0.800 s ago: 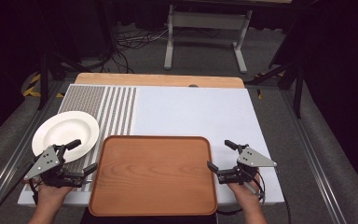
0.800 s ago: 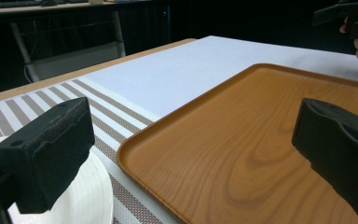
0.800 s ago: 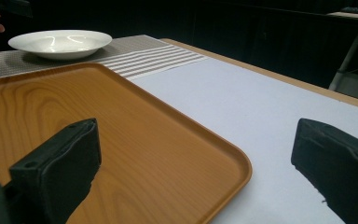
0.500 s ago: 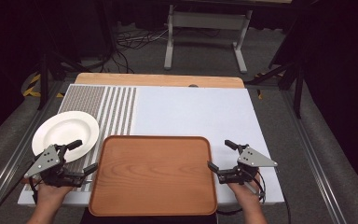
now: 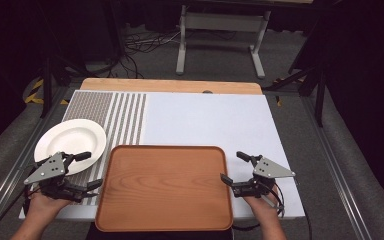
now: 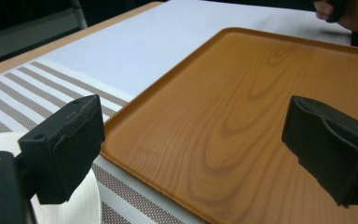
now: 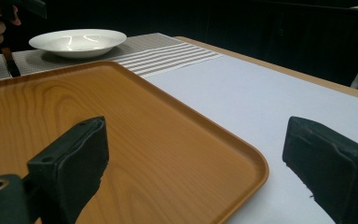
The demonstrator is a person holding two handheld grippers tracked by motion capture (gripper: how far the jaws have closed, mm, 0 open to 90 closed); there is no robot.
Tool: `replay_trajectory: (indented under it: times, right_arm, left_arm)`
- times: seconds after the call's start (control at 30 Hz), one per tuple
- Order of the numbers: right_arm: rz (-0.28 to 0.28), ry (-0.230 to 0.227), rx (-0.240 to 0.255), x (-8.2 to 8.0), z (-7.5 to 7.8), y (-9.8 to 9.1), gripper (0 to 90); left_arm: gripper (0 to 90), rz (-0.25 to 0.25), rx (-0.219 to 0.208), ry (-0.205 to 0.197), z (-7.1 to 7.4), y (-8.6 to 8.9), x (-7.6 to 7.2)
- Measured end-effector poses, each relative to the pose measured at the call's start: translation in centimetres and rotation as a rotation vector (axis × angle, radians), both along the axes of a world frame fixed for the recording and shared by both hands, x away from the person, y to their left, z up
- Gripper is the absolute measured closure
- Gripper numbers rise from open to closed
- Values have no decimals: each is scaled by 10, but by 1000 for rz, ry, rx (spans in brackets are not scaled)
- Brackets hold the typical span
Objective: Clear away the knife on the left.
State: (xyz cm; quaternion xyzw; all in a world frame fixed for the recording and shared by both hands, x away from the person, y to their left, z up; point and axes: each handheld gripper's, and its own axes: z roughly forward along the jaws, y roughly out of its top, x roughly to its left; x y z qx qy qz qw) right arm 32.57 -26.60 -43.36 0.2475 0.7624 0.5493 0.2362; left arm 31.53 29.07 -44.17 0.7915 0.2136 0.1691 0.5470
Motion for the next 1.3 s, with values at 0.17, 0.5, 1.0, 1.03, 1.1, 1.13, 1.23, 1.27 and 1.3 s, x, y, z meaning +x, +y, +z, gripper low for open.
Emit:
replay_trajectory:
  times: [0.17, 0.5, 1.0, 1.03, 1.1, 1.13, 1.23, 1.27, 1.3]
  right_arm:
    - [6, 2, -5, 0, 0, 1, 77]
    - [18, 10, 0, 0, 0, 1, 77]
    - [27, 19, -4, 1, -1, 2, 77]
    - [27, 19, -4, 1, -1, 2, 77]
    - [32, 25, -4, 1, -2, 2, 77]
    - [32, 26, -4, 1, -2, 2, 77]
    - [36, 27, -3, 1, -2, 2, 77]
    - [36, 27, -3, 1, -2, 2, 77]
    - [37, 29, -3, 1, -2, 2, 77]
  left_arm:
    - [75, -26, 42, 10, 10, 4, 2]
    - [93, -84, 203, 40, 25, 6, 2]
    - [124, -153, 418, 102, 37, 7, 2]
    - [128, -153, 418, 102, 37, 7, 2]
    - [146, -166, 459, 123, 37, 7, 3]
    - [151, -171, 468, 129, 38, 7, 3]
    - [166, -179, 495, 150, 38, 9, 4]
    - [170, -179, 495, 150, 38, 9, 4]
    - [172, -185, 509, 162, 39, 10, 5]
